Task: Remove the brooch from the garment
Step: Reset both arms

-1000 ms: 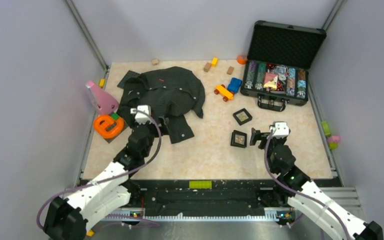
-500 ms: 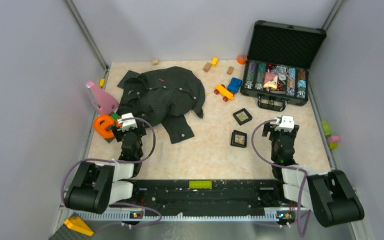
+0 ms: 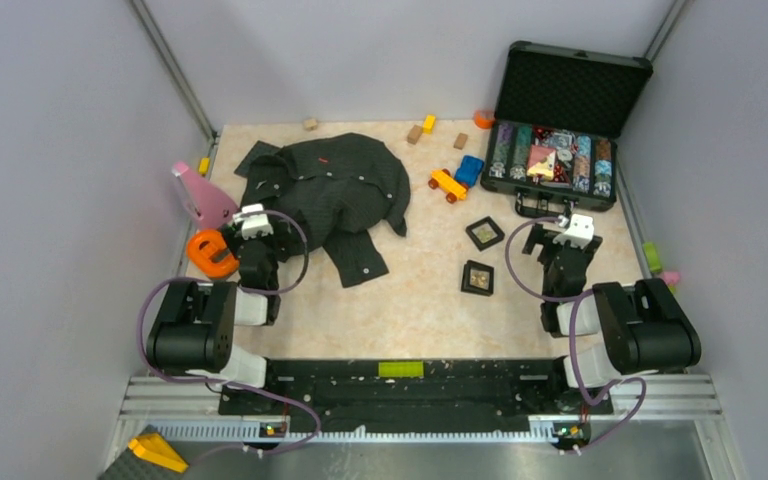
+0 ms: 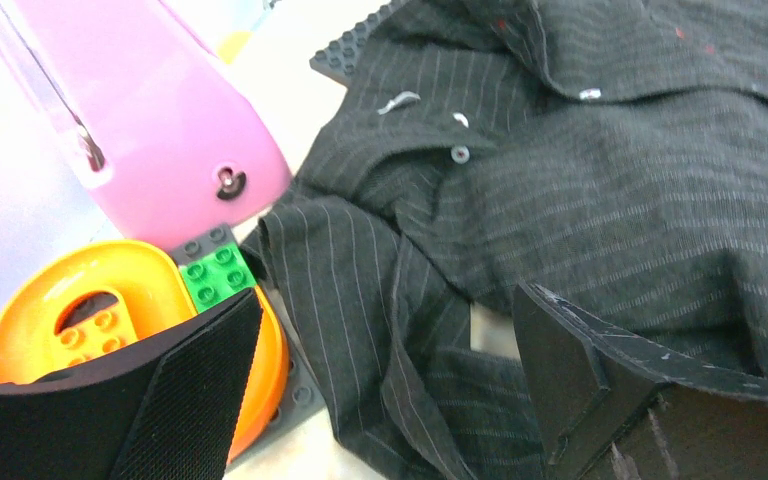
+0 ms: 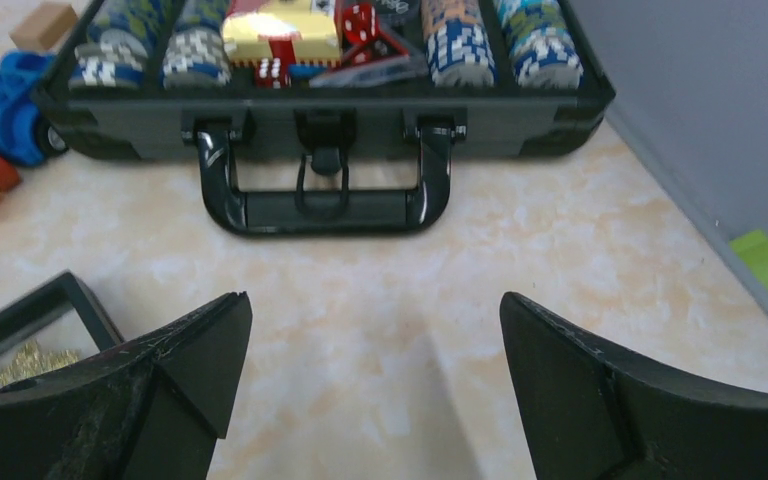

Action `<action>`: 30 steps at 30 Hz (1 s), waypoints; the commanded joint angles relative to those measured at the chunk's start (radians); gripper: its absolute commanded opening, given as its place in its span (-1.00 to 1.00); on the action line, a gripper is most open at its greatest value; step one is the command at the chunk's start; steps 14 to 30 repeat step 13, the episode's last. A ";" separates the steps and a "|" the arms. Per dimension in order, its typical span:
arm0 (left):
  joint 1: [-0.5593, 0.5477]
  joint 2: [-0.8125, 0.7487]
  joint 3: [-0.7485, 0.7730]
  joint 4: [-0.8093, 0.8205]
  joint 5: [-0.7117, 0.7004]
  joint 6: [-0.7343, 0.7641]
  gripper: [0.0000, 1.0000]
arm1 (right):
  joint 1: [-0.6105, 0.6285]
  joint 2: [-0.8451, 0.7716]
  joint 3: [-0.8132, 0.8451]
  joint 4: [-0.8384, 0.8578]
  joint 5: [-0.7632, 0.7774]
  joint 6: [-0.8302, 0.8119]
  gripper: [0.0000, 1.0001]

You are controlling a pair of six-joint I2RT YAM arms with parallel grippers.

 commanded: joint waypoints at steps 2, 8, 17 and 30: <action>0.018 -0.004 0.028 -0.012 0.031 -0.036 0.97 | -0.007 0.002 0.025 0.029 0.020 0.034 0.97; 0.020 -0.002 0.034 -0.020 0.035 -0.036 0.97 | -0.007 0.005 0.024 0.034 0.020 0.031 0.97; 0.020 -0.002 0.033 -0.020 0.035 -0.036 0.97 | -0.008 0.006 0.024 0.036 0.020 0.030 0.97; 0.020 -0.002 0.033 -0.020 0.035 -0.036 0.97 | -0.008 0.006 0.024 0.036 0.020 0.030 0.97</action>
